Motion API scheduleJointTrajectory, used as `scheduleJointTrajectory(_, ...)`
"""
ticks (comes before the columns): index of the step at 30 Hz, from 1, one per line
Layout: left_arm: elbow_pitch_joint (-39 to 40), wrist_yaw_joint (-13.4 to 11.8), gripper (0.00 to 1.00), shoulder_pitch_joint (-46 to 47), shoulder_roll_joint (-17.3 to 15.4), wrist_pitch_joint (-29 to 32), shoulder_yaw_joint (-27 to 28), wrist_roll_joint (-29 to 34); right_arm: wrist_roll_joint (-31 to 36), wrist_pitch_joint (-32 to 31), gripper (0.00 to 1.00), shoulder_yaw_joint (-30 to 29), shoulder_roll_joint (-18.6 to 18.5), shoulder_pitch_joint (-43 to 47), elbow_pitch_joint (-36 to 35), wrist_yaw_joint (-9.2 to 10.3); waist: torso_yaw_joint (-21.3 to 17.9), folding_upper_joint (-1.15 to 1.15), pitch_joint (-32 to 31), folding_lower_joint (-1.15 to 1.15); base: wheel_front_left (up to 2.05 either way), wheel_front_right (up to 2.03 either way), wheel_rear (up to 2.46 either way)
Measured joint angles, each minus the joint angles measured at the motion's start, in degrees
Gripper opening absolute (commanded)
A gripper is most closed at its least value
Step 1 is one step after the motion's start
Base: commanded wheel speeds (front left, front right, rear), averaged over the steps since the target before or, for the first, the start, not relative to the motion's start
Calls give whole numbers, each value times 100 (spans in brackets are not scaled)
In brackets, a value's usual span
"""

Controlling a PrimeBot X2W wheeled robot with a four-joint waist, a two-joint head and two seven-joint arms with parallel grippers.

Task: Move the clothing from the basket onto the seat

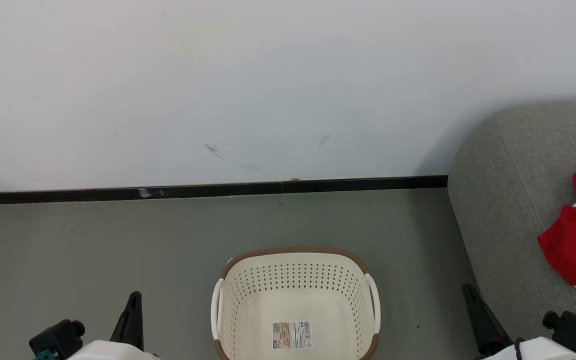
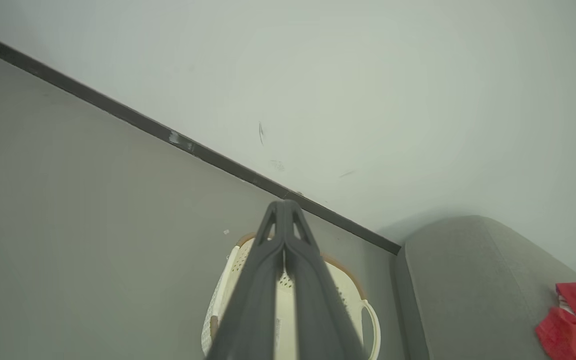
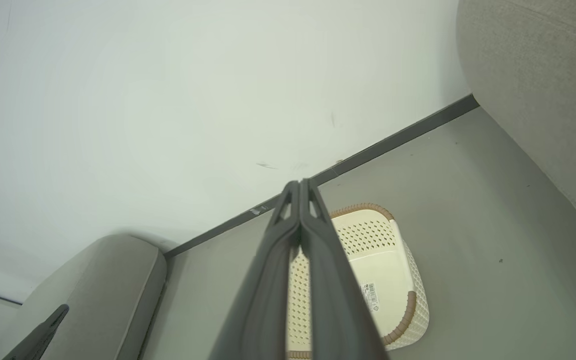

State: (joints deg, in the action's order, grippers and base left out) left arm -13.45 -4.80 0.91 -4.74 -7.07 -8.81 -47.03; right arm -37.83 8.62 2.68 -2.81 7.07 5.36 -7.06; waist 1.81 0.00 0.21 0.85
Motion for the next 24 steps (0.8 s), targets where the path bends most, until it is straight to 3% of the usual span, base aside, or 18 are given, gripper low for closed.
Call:
scheduleJointTrajectory(11,-1,201,0,1,49,212,212,-769,-1062,-157,0,-33,-101,-149,137,0,-30,0,-50,14,0,0,0)
scheduleJointTrajectory(16,-8,265,0,1,63,307,287,-1055,-1430,-214,0,-48,-140,-208,209,-1,-41,0,-52,0,0,0,0)
scheduleJointTrajectory(24,-36,411,0,10,83,453,444,-1601,-2189,-318,0,-69,-182,-350,337,0,-64,0,-33,-41,0,0,0)
